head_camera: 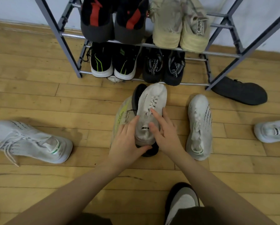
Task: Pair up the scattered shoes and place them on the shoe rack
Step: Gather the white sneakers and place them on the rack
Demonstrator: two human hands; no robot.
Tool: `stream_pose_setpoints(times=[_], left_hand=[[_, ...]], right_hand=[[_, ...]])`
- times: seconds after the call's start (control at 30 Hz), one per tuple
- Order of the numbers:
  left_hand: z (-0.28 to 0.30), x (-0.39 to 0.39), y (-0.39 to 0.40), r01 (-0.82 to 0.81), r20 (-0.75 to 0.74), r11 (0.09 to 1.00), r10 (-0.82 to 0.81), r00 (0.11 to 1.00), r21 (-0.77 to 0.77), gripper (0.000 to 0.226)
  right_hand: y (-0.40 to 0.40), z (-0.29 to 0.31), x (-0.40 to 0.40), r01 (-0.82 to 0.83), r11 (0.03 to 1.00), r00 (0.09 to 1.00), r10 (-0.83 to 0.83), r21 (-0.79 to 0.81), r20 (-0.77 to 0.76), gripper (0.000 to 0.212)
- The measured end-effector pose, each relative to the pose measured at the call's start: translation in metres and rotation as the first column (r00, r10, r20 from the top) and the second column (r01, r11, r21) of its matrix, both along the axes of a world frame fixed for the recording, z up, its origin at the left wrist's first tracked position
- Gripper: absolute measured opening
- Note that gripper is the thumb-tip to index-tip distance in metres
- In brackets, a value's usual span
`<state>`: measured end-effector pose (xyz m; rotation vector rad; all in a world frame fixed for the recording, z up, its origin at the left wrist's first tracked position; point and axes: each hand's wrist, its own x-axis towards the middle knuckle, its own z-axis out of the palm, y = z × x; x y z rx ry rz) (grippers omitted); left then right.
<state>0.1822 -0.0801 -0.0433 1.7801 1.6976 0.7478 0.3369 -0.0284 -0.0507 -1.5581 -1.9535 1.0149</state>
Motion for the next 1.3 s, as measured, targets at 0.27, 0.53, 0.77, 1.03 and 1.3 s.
stream_pose_setpoints(times=[0.27, 0.53, 0.77, 1.03, 1.3], left_hand=[[0.0, -0.003, -0.003, 0.136, -0.271, 0.989, -0.117, 0.956, 0.054, 0.085], [0.022, -0.053, -0.021, -0.024, -0.364, 0.998, 0.046, 0.93, 0.065, 0.055], [0.03, -0.134, -0.057, -0.302, -0.402, 0.953, 0.283, 0.871, 0.016, 0.048], [0.001, -0.211, -0.094, -0.604, -0.388, 0.786, 0.52, 0.761, -0.133, 0.056], [-0.035, -0.236, -0.106, -0.707, -0.435, 0.649, 0.571, 0.696, -0.279, 0.064]], right_hand=[[-0.006, -0.005, 0.015, -0.038, 0.998, 0.96, 0.023, 0.047, 0.279, 0.053], [-0.012, 0.034, -0.034, -0.112, 0.935, 0.952, 0.004, 0.338, 0.306, 0.044], [-0.022, 0.03, -0.115, -0.392, 0.91, 0.899, 0.347, 0.134, 0.268, 0.045], [-0.037, 0.005, -0.216, -0.669, 0.742, 0.689, 0.639, -0.039, 0.343, 0.067], [-0.033, -0.025, -0.278, -0.688, 0.724, 0.666, 0.659, -0.053, 0.348, 0.057]])
